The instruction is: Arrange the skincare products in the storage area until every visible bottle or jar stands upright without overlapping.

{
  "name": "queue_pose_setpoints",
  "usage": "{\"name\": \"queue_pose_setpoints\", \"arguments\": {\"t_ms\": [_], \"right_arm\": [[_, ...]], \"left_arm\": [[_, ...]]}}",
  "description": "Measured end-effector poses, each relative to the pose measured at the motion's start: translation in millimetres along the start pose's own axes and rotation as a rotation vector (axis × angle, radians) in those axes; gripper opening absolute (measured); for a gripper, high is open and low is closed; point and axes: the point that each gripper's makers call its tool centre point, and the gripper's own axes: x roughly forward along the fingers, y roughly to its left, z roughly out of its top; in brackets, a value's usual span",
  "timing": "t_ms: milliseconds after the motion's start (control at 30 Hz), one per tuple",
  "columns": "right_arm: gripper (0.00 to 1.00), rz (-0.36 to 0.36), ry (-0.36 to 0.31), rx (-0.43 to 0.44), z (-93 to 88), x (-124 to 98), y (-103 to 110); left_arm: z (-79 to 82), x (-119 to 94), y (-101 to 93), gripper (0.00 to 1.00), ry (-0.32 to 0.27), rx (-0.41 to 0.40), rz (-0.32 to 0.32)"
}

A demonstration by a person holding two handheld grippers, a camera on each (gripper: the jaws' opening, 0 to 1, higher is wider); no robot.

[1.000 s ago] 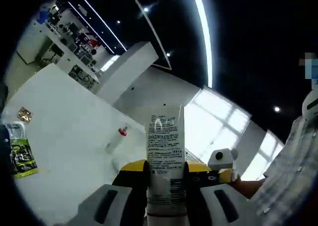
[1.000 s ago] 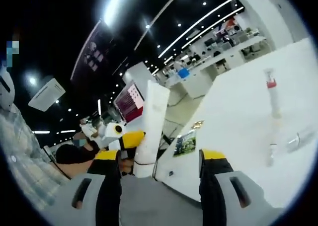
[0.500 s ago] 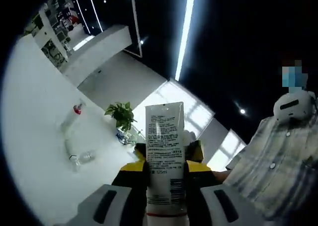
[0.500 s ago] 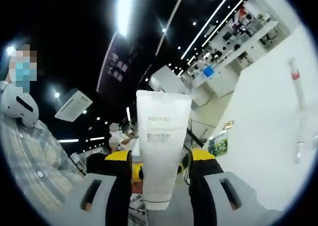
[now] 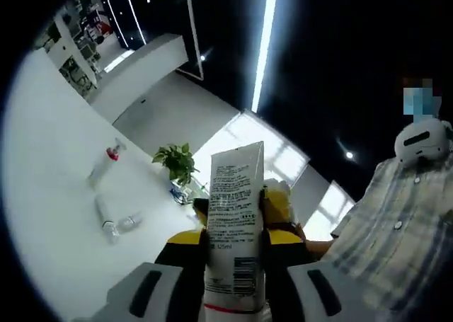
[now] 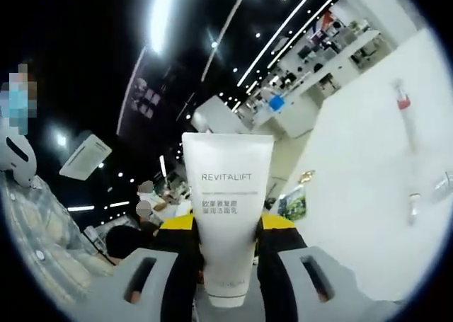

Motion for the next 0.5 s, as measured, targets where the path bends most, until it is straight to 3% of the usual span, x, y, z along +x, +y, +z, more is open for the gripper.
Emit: {"name": "queue_pose_setpoints", "arguments": {"t_ms": [100, 167, 233, 300, 400, 500], "right_arm": [[0.29, -0.082, 0.019, -0.084, -1.6, -2, -6], [0.29, -0.140, 0.032, -0.165, -2.3, -5, -12], [0.29, -0.179, 0.029, -0.169, -3.7, -8, -17], [0.29, -0.227, 0.019, -0.177, -3.8, -10, -24], [0.30, -0.300, 0.008, -0.164, -2.9, -13, -32], [0.30, -0.356, -0.015, -0.185, -0.9, -16, -39]], "left_arm": [[-6.9, 8, 9.9, 0.33, 0.077, 0.102, 0.098], [-9.3, 12, 15.3, 0.32, 0.115, 0.217, 0.154], [-14.2, 15, 19.0, 0.30, 0.152, 0.285, 0.193], [-15.9, 18, 22.3, 0.29, 0.163, 0.286, 0.221], [-17.4, 19, 28.8, 0.28, 0.215, 0.352, 0.294], [-13.7, 19, 38.6, 0.25, 0.231, 0.476, 0.414]]}}
